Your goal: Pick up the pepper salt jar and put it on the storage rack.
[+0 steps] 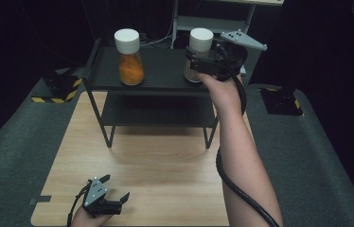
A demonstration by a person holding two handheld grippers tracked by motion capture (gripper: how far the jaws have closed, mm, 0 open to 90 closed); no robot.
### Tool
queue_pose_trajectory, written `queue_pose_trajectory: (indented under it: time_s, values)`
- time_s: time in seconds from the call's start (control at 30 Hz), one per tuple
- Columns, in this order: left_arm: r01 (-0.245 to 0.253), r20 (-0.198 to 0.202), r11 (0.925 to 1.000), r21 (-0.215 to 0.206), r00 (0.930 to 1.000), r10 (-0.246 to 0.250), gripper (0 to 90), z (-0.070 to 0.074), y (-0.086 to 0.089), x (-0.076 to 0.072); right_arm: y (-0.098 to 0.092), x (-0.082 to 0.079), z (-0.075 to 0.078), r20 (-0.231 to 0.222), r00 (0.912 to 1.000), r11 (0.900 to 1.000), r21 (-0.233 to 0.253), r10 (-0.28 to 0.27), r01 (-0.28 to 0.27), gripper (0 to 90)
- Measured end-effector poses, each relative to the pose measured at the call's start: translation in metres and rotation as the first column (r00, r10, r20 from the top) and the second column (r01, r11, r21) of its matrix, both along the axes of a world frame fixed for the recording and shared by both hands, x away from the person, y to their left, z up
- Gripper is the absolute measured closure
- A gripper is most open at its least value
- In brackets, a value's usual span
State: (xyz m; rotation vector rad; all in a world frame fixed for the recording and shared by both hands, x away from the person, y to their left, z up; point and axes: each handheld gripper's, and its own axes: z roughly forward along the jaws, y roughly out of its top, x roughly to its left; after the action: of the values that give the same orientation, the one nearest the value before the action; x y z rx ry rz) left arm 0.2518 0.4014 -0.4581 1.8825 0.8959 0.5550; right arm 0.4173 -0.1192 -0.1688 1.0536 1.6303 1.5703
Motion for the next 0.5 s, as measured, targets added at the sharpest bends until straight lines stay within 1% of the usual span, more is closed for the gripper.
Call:
queue_pose_trajectory:
  time_s: [0.2,0.4,0.5]
  values:
    - [0.0,0.001,1.0,0.006,1.0,0.0,0.9,0.0,-0.001,0.0,-0.004,-0.009,-0.003,0.014,0.9997,1.0,0.001,0.018,-0.018,0.0]
    - [0.0,0.004,0.9999,0.011,1.0,0.0,0.9,0.001,-0.001,-0.001,-0.006,-0.017,-0.009,0.014,0.9992,0.999,-0.008,0.037,-0.037,0.0]
    - [-0.001,0.005,0.9999,0.012,1.0,0.001,0.9,0.001,-0.002,-0.001,-0.008,-0.021,-0.011,0.019,0.9986,0.999,0.005,0.05,-0.05,0.0]
